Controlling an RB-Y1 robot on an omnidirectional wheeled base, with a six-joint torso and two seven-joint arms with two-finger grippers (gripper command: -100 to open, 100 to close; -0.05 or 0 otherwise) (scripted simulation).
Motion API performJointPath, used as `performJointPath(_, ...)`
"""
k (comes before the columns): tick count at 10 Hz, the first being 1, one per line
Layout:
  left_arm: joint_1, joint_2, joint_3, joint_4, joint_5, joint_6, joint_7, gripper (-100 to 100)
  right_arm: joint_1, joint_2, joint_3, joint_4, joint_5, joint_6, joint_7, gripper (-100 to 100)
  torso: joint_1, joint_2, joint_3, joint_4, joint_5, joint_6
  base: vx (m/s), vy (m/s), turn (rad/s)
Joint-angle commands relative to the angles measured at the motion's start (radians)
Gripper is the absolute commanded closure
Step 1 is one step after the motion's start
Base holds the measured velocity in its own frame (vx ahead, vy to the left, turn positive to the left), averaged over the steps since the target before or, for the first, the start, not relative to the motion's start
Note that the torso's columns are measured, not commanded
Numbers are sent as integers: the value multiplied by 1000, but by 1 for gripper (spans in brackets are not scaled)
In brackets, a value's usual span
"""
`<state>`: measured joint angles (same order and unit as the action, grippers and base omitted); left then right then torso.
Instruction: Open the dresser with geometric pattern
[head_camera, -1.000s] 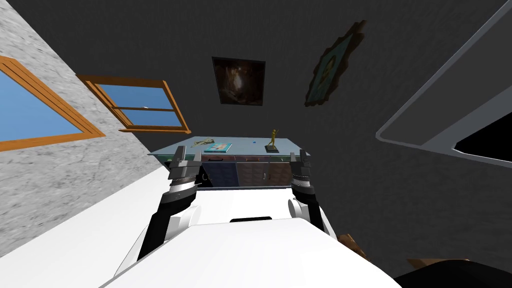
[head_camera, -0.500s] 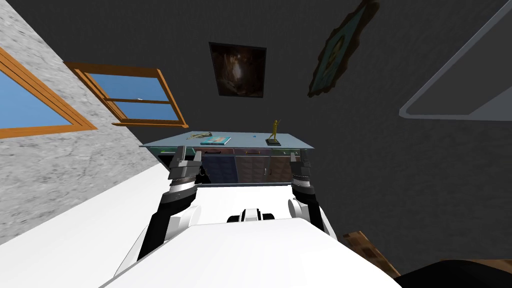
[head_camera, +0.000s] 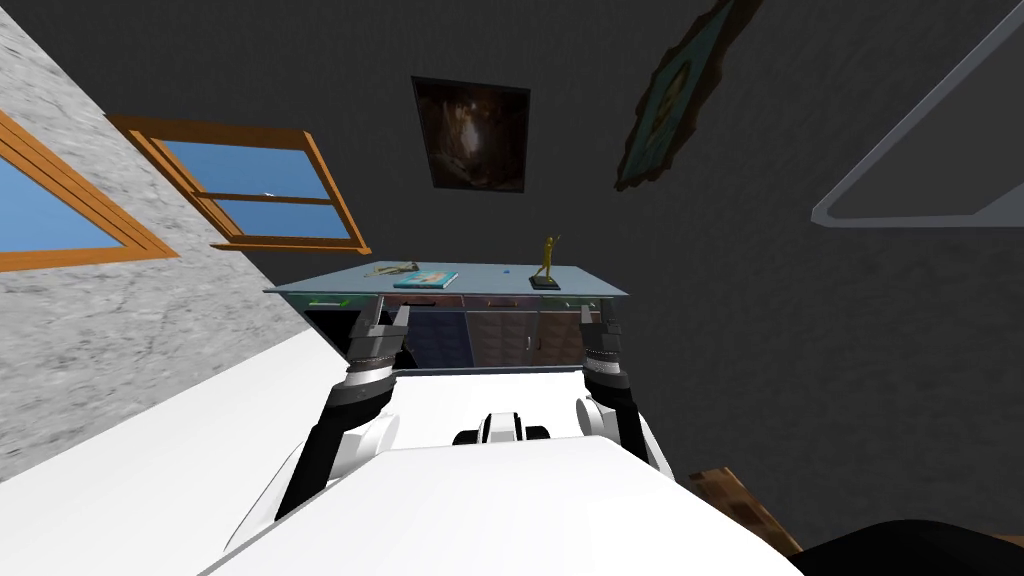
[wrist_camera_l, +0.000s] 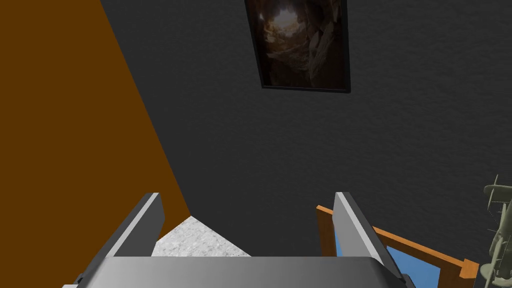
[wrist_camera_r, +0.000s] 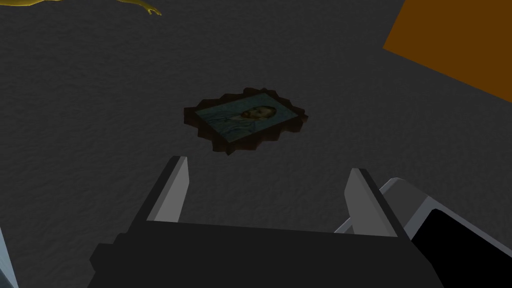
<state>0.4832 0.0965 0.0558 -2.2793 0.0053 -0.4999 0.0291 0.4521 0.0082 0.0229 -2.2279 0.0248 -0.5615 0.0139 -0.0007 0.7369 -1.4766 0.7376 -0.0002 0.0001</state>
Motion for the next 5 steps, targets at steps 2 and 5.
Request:
performJointPath(2, -8, 37, 1, 80, -3, -62, -7, -100, 0, 0, 0, 0, 0, 0, 0, 0, 1, 1, 1, 0, 0, 0, 65, -63, -22)
performJointPath(5, -15, 53, 1, 160, -7, -124, -15, -100, 0, 0, 0, 0, 0, 0, 0, 0, 0, 0, 0, 0, 0, 0, 90, -74, -22)
